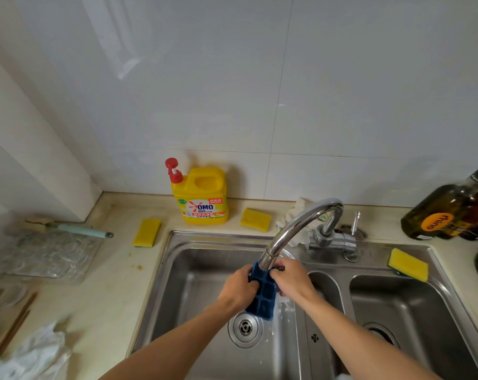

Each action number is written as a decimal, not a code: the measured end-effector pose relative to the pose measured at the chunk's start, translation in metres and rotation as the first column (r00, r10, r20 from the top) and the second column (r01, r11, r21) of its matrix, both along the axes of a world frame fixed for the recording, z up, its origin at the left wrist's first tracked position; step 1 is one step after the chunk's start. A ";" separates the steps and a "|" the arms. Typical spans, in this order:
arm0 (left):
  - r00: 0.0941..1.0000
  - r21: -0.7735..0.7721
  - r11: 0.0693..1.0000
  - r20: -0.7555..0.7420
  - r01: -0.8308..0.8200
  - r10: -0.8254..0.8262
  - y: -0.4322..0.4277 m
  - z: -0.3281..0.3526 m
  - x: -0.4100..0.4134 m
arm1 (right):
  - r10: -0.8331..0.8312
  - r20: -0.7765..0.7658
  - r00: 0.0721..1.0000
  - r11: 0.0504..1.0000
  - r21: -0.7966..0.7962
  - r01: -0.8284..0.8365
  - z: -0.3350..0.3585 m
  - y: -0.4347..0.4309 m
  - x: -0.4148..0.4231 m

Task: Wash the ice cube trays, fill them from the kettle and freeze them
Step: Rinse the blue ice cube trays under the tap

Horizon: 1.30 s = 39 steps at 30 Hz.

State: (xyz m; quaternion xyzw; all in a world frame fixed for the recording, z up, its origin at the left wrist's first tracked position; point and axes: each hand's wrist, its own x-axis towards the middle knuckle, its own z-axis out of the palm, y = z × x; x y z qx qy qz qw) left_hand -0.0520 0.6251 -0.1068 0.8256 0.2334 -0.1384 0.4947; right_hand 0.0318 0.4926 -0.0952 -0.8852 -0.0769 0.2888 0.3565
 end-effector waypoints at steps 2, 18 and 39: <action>1.000 -0.005 1.000 -0.006 0.008 -0.008 -0.001 -0.001 -0.001 | 0.002 0.012 1.000 1.000 -0.009 -0.002 -0.002 0.000 0.001; 0.980 -0.128 0.973 0.004 -0.194 0.197 0.003 -0.001 0.008 | -0.038 0.003 0.999 0.998 0.053 0.037 -0.003 -0.005 -0.002; 0.920 -0.596 0.701 -0.230 -0.390 0.317 -0.014 0.005 0.013 | 0.045 0.042 0.998 0.994 -0.098 -0.041 0.003 -0.021 -0.006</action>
